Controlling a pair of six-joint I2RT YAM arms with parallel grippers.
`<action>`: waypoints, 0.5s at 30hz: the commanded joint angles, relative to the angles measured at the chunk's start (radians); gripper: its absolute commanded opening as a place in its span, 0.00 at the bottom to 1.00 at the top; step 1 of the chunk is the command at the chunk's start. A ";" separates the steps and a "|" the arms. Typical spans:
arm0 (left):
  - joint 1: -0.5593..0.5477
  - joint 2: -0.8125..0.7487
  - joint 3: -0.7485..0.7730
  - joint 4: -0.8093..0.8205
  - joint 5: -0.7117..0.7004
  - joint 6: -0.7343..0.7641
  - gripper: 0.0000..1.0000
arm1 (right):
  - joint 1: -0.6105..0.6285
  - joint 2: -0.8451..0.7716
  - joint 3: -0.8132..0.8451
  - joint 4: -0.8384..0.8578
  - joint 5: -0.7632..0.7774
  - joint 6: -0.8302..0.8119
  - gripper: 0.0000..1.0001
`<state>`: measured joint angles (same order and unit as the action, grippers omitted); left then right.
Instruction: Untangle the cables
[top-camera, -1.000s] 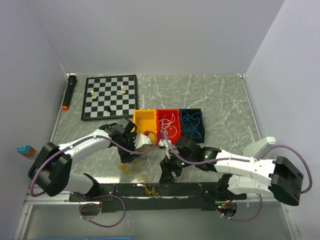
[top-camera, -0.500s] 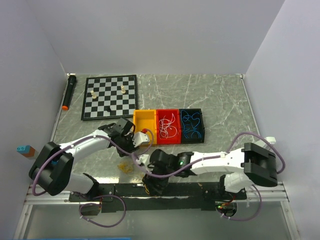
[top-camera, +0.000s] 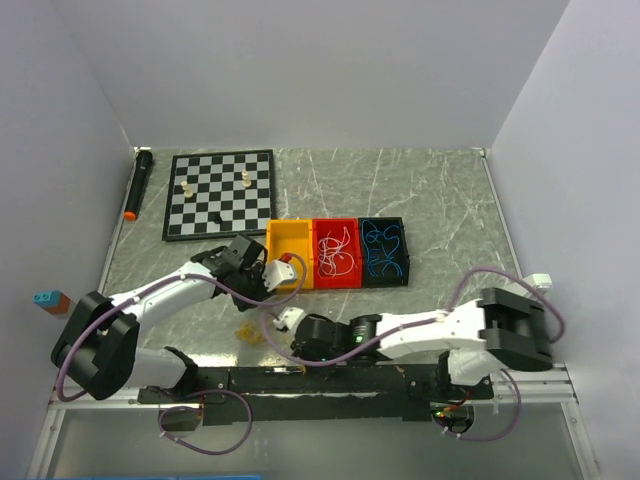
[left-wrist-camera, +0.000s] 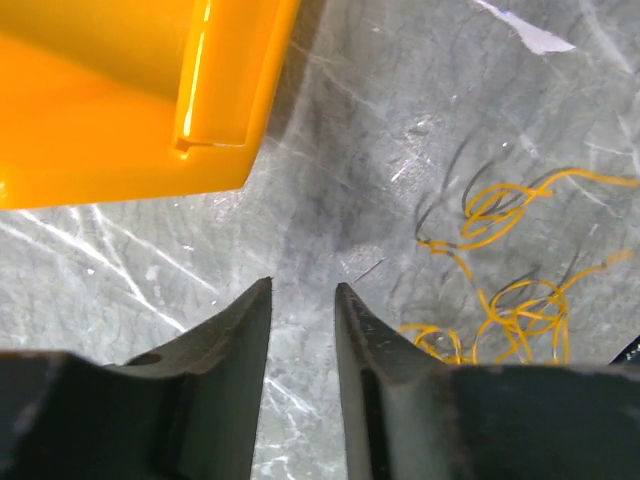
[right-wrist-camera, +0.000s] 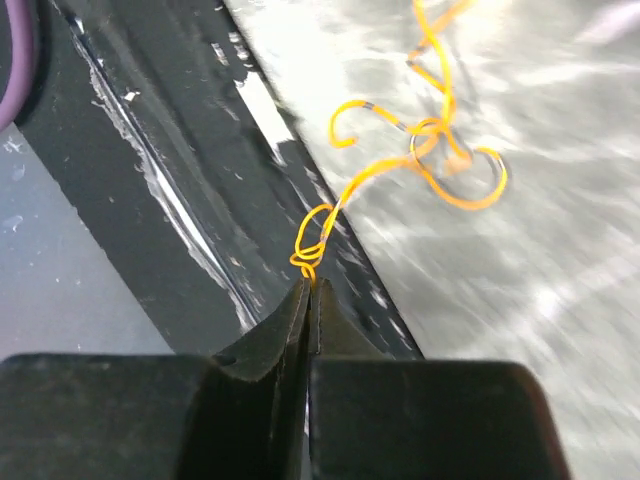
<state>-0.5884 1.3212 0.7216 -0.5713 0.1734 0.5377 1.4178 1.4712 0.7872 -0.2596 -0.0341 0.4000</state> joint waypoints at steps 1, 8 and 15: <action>0.004 -0.039 0.009 -0.005 -0.022 -0.012 0.32 | 0.003 -0.227 -0.066 -0.023 0.151 0.022 0.00; 0.018 -0.079 0.024 -0.044 -0.054 -0.001 0.01 | 0.000 -0.547 -0.114 -0.159 0.212 0.003 0.00; 0.067 -0.134 0.103 -0.119 -0.026 0.022 0.03 | -0.016 -0.695 -0.128 -0.195 0.209 -0.013 0.00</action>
<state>-0.5411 1.2304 0.7307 -0.6319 0.1341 0.5468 1.4128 0.8326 0.6838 -0.4160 0.1650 0.4030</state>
